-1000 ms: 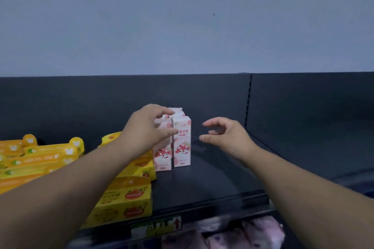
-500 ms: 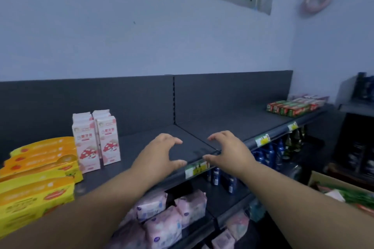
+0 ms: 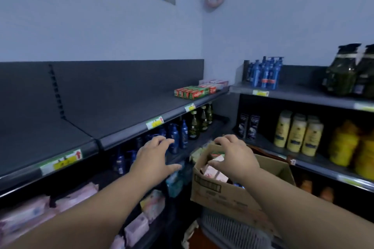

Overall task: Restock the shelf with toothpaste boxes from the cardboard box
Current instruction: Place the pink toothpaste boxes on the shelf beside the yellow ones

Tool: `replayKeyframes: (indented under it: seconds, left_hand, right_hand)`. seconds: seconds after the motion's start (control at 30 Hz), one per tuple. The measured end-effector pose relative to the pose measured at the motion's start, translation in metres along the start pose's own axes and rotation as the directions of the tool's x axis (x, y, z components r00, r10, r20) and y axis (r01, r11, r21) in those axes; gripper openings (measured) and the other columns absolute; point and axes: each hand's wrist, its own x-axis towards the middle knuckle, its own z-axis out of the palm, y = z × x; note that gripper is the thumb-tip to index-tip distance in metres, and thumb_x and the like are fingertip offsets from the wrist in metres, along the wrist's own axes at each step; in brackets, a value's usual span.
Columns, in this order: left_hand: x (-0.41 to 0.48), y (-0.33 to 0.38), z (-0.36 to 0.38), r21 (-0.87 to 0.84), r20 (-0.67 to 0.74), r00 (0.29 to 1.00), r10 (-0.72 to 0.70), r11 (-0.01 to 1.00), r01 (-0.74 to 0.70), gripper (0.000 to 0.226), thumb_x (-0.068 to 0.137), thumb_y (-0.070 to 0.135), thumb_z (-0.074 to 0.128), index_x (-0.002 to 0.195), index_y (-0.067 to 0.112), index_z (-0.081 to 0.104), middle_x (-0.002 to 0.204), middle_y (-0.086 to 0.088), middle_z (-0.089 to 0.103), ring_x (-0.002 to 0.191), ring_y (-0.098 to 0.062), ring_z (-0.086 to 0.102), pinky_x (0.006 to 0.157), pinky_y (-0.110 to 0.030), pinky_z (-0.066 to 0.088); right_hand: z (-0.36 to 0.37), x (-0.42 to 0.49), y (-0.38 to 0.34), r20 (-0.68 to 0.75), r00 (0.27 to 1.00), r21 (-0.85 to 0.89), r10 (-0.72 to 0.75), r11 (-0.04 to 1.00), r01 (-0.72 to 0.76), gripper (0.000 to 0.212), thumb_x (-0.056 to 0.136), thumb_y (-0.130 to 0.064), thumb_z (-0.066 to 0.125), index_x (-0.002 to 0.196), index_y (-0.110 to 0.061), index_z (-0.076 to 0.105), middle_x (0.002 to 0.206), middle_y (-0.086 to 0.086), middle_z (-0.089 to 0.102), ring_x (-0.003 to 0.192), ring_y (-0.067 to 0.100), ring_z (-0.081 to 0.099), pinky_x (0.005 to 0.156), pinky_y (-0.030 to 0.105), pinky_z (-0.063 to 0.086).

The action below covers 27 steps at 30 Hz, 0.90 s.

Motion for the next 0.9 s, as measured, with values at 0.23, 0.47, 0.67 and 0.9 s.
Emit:
replayKeyframes:
  seconds: [0.23,0.47,0.67,0.9]
  left_hand:
    - [0.030,0.093,0.086,-0.018,0.068,0.998,0.012,1.000,-0.011,0.084,0.075,0.063,0.065,0.146,0.035,0.029,0.152,0.007,0.025,0.139,-0.017,0.027,0.114,-0.039,0.027]
    - [0.054,0.118,0.157,-0.114,0.186,0.983,-0.005,0.993,0.027,0.081,0.076,0.057,0.068,0.145,0.036,0.031,0.149,0.012,0.025,0.137,-0.016,0.027,0.113,-0.037,0.026]
    - [0.083,0.104,0.214,-0.183,0.268,0.963,-0.039,0.979,0.091,0.080,0.078,0.053,0.069,0.146,0.035,0.031,0.146,0.010,0.030,0.133,-0.018,0.032,0.111,-0.041,0.031]
    - [0.148,0.066,0.261,-0.186,0.311,0.949,-0.054,0.976,0.116,0.076,0.077,0.051,0.070,0.142,0.027,0.041,0.145,0.004,0.035,0.131,-0.019,0.036,0.109,-0.037,0.032]
  right_hand:
    - [0.000,-0.038,0.137,-0.004,0.977,-0.054,0.212,0.976,-0.212,0.076,0.078,-0.067,0.061,0.142,-0.035,0.037,0.142,-0.005,0.040,0.126,0.021,0.044,0.101,0.038,0.043]
    - [0.032,-0.052,0.211,0.070,0.938,-0.019,0.340,0.940,-0.340,0.076,0.079,-0.062,0.065,0.143,-0.033,0.037,0.145,-0.005,0.037,0.130,0.021,0.039,0.106,0.039,0.040]
    - [0.077,-0.038,0.236,0.134,0.893,0.004,0.430,0.901,-0.435,0.075,0.079,-0.062,0.064,0.143,-0.035,0.037,0.144,-0.007,0.038,0.128,0.020,0.041,0.104,0.041,0.041]
    - [0.129,0.028,0.234,0.224,0.863,0.026,0.453,0.882,-0.470,0.072,0.080,-0.059,0.065,0.143,-0.034,0.039,0.144,-0.006,0.040,0.128,0.021,0.043,0.104,0.040,0.042]
